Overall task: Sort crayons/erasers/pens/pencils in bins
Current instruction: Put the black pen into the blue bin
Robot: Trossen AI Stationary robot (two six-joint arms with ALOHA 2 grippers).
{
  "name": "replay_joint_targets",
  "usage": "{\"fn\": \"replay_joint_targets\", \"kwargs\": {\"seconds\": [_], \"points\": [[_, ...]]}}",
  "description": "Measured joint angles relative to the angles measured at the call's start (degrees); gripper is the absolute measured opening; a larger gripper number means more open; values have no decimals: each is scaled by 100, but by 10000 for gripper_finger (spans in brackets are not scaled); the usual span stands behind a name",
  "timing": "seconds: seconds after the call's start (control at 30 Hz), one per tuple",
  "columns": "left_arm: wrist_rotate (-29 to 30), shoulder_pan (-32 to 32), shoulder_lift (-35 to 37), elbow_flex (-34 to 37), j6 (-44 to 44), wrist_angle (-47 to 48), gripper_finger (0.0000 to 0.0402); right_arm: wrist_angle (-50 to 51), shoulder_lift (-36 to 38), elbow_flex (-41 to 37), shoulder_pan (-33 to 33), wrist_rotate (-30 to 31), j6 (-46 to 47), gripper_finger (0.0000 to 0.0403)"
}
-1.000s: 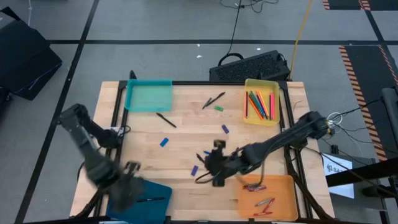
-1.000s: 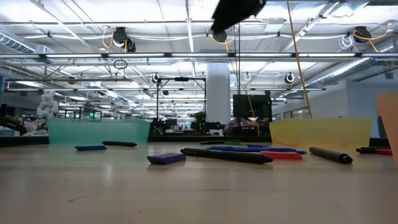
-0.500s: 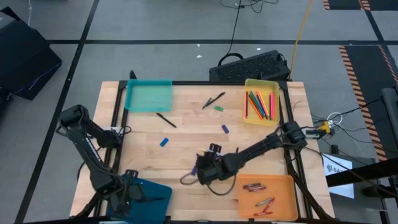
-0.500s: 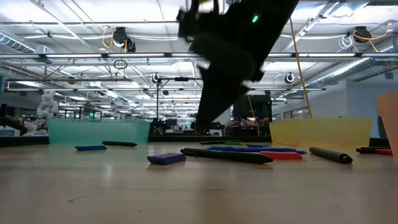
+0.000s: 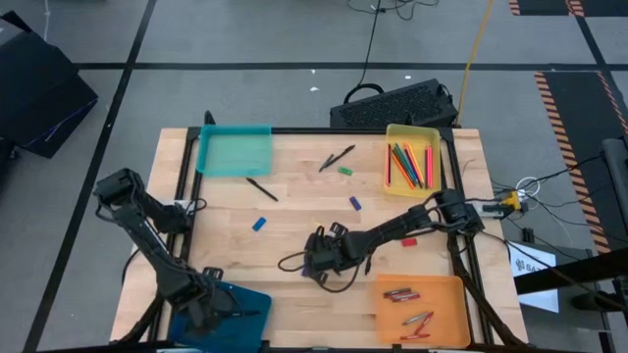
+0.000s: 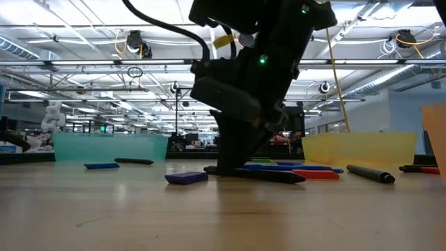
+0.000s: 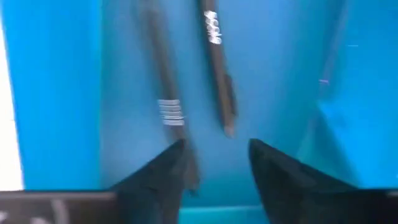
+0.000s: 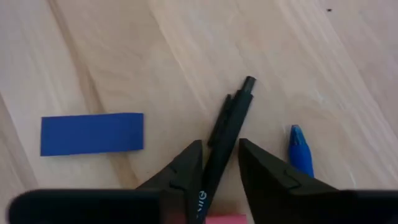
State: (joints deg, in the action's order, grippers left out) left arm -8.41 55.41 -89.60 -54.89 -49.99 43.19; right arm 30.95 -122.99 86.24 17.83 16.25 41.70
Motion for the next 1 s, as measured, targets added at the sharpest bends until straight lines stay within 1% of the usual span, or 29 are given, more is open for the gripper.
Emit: {"fn": "replay_joint_targets", "kwargs": {"seconds": [0.07,0.13,0.2,0.23,0.27,0.3,0.33,0.4,0.47,0.5,0.57,0.6,0.63,0.7,0.83,0.9,1.0], "points": [[-398,-89,0,-157,-46,81,211,-3,1,-44,29,-12,-77,72],[-809,-194,2,-395,-154,316,237,27,0,-76,47,-94,-283,49],[-1061,-286,42,-671,-174,426,250,7,-1,-85,73,-162,-631,29],[-1050,-325,87,-815,-163,432,252,-44,28,-88,87,-222,-860,25],[-895,-356,152,-953,-161,416,252,-100,94,-90,102,-299,-1084,25],[-568,-377,223,-1072,-176,417,251,-134,160,-106,119,-354,-1311,25],[-99,-381,302,-1159,-239,429,249,-160,247,-120,128,-425,-1489,25],[1104,-369,487,-1196,-510,448,243,-258,504,-144,147,-471,-1793,23],[2282,-338,677,-1138,-789,464,236,-536,934,-141,152,-397,-2055,22],[2781,-314,751,-1092,-823,446,233,-683,1177,-125,155,-288,-2169,22],[3552,-311,831,-1005,-710,318,229,-998,1644,-109,172,-61,-2416,25],[3826,-368,839,-980,-521,162,228,-1134,1839,-110,172,25,-2576,26],[4018,-466,839,-970,-274,-42,228,-1265,2024,-112,175,65,-2725,26],[4198,-775,839,-942,266,-660,231,-1600,2398,-122,179,90,-3033,25],[4204,-1556,783,-927,1641,-2637,246,-2510,3132,-121,173,151,-3688,22],[4218,-1938,782,-927,2315,-3666,256,-3100,3413,-250,168,148,-3899,24],[4262,-2483,787,-927,2965,-4899,263,-3885,3755,-493,170,116,-4094,24]]}}
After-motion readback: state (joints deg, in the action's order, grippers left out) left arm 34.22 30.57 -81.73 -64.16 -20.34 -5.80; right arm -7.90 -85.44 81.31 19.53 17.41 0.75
